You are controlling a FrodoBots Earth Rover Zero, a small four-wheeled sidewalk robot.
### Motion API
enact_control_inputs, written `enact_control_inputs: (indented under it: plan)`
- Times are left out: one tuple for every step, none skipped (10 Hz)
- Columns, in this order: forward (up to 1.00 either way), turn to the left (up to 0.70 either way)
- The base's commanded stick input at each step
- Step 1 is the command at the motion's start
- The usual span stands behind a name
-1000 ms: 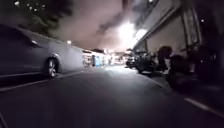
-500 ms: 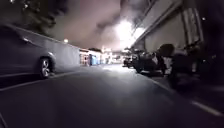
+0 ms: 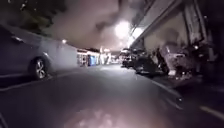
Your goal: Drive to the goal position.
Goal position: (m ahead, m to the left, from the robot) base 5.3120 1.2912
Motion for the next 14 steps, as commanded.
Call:
enact_control_inputs:
  plan:
    - [0.45,0.00]
    - [0.45,0.00]
    - [0.45,0.00]
    - [0.45,0.00]
    - [0.45,0.00]
    - [0.45,0.00]
    - [0.45,0.00]
    - [0.45,0.00]
    - [0.45,0.00]
    - [0.45,0.00]
    - [0.45,0.00]
    - [0.45,0.00]
    - [0.45,0.00]
    - [0.45,0.00]
